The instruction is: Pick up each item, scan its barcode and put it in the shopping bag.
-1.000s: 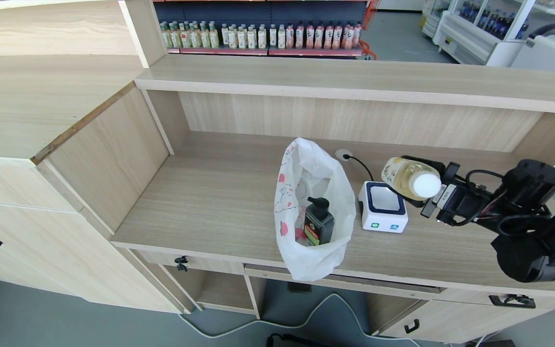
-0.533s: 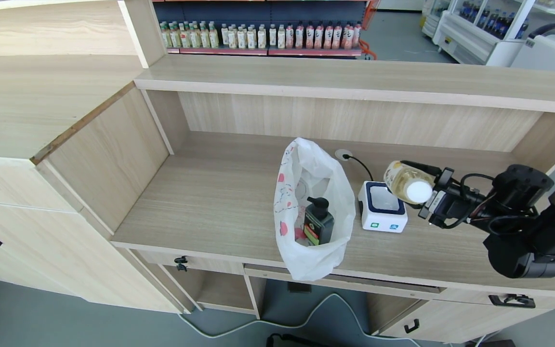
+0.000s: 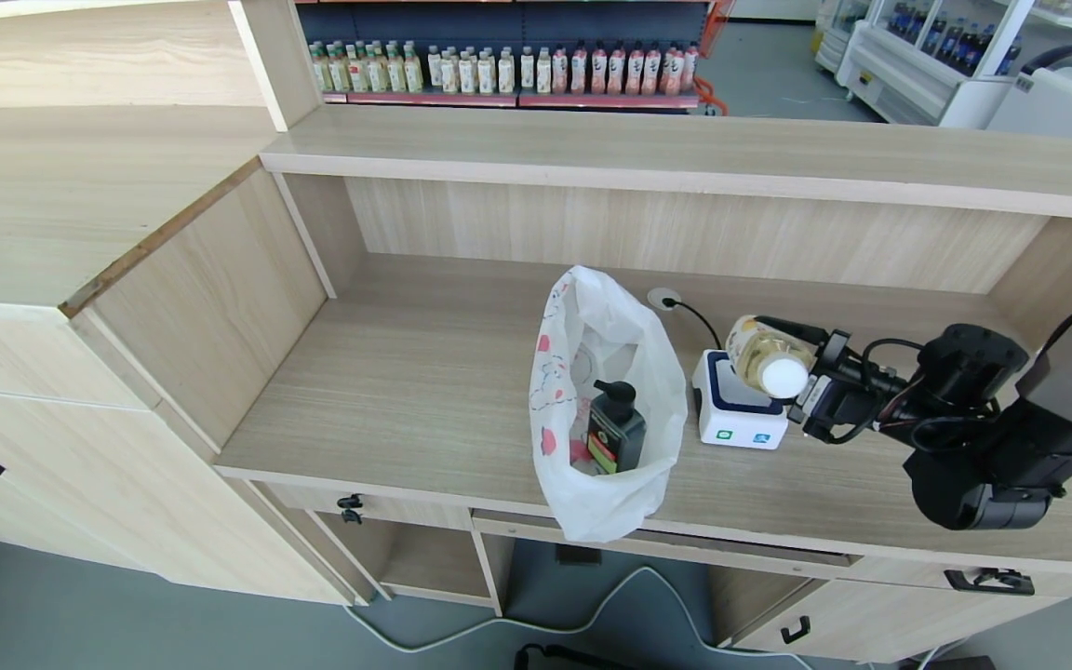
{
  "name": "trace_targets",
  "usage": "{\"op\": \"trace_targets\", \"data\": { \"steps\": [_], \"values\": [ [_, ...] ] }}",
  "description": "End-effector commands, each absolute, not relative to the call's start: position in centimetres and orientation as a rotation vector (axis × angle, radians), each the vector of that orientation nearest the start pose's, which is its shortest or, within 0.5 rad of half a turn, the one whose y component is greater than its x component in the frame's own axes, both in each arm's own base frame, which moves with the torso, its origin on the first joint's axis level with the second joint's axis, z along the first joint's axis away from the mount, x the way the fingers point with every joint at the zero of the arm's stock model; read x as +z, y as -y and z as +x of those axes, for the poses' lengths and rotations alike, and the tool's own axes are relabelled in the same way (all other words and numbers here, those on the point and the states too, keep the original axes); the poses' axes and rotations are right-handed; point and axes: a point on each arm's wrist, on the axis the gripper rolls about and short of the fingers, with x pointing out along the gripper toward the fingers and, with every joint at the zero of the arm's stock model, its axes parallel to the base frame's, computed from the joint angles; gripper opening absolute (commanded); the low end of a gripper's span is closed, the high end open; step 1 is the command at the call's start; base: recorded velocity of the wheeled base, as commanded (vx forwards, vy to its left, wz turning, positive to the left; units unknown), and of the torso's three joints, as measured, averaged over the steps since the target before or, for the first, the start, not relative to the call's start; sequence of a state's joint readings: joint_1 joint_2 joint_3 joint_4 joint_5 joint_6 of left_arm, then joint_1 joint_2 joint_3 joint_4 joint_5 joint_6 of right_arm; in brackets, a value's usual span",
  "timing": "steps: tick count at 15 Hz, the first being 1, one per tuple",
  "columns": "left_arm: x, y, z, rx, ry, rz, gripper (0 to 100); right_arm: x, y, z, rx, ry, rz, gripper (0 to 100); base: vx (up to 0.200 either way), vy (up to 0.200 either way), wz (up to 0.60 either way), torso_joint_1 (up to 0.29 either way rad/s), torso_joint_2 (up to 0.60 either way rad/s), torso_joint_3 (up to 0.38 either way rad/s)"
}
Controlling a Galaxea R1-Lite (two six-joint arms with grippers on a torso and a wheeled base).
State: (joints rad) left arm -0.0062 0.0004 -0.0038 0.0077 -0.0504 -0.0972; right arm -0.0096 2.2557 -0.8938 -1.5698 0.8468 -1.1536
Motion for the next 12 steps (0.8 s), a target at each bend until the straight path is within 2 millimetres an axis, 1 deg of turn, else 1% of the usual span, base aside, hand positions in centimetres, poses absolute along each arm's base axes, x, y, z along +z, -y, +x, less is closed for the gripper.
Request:
{"op": "trace_targets", "data": {
  "steps": [1,6,10,11,12],
  "values": [
    [7.6,0.1,-2.3,-0.057,-0.006,-0.098,100,9.2,-1.5,39.6,0.638,0.656,-1.164,0,0.000,0.000,0.00,0.000,0.00,0.000],
    [7.6,0.1,-2.3,-0.056,-0.007,-0.097,100,9.3,-1.9,40.1,0.640,0.675,-1.162,0,0.000,0.000,0.00,0.000,0.00,0.000],
    [7.6,0.1,-2.3,-0.057,-0.006,-0.097,100,9.6,-1.8,39.9,0.637,0.674,-1.159,0,0.000,0.000,0.00,0.000,0.00,0.000],
    [7.6,0.1,-2.3,-0.057,-0.006,-0.098,100,10.5,-1.4,39.5,0.623,0.678,-1.158,0,0.000,0.000,0.00,0.000,0.00,0.000],
    [7.6,0.1,-2.3,-0.057,-0.006,-0.098,100,11.7,-0.4,38.7,0.603,0.661,-1.132,0,0.000,0.000,0.00,0.000,0.00,0.000]
  ]
}}
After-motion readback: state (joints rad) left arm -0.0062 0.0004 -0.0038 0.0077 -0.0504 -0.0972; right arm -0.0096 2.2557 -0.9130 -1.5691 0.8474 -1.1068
